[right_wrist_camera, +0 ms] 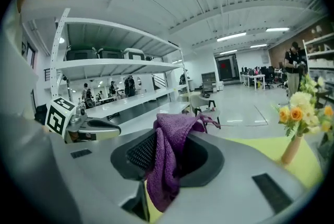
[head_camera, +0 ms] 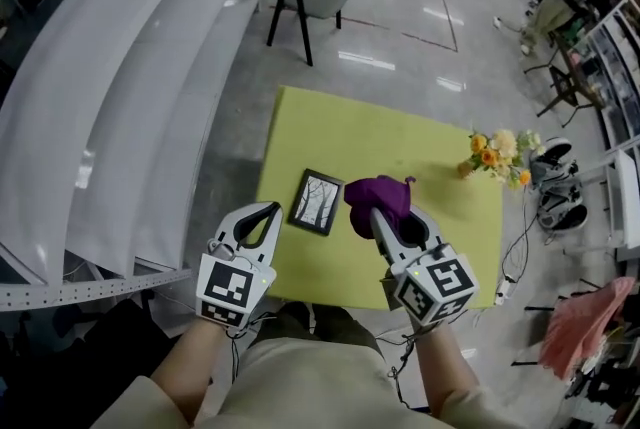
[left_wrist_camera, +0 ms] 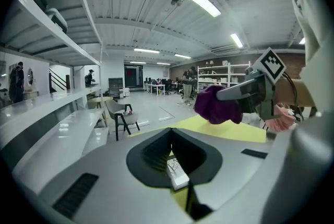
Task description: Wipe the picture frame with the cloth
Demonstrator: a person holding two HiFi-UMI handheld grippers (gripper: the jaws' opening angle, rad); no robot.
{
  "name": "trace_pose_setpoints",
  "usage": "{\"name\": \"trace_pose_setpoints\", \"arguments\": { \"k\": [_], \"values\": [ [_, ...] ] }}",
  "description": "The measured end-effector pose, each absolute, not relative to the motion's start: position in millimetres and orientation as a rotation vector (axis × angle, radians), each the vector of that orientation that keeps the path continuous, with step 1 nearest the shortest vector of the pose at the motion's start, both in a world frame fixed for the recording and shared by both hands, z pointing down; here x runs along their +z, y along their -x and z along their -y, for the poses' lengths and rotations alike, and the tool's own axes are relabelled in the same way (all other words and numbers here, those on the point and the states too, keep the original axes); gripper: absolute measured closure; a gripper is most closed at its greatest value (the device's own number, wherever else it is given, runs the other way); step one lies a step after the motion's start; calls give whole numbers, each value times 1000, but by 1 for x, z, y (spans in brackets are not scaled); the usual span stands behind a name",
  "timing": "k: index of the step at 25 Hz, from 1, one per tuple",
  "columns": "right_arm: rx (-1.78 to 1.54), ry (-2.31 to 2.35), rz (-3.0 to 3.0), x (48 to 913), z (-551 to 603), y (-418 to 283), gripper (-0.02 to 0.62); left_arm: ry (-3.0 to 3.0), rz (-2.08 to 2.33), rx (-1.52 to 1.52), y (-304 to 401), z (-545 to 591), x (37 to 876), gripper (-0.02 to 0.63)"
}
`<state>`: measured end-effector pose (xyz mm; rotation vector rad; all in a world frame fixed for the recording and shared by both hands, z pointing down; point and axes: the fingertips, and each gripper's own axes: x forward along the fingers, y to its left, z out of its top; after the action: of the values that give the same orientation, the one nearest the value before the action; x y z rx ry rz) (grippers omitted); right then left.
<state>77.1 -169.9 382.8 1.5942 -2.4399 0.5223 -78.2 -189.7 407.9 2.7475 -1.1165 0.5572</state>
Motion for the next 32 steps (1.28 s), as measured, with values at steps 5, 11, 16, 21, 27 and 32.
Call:
{"name": "trace_pose_setpoints", "arguments": {
  "k": [5,11,16,21,27,32],
  "values": [
    [585,-1540,2431,421,212,-79,480,-2684,1095,616,66,208,444,598],
    [606,-1435,2444,464,254,-60,479,-2582,1035,701,54,223,509,598],
    [664,-1375,2449,502,276,-41,477,-2477,990,754,49,225,564,598],
    [677,-1285,2417,545,289,-21,476,-2383,968,768,49,226,609,598],
    [678,-1208,2360,591,292,-8,474,-2324,919,832,41,226,642,598],
    [661,-1170,2277,625,287,-10,474,-2297,892,896,42,225,663,598]
  ]
}}
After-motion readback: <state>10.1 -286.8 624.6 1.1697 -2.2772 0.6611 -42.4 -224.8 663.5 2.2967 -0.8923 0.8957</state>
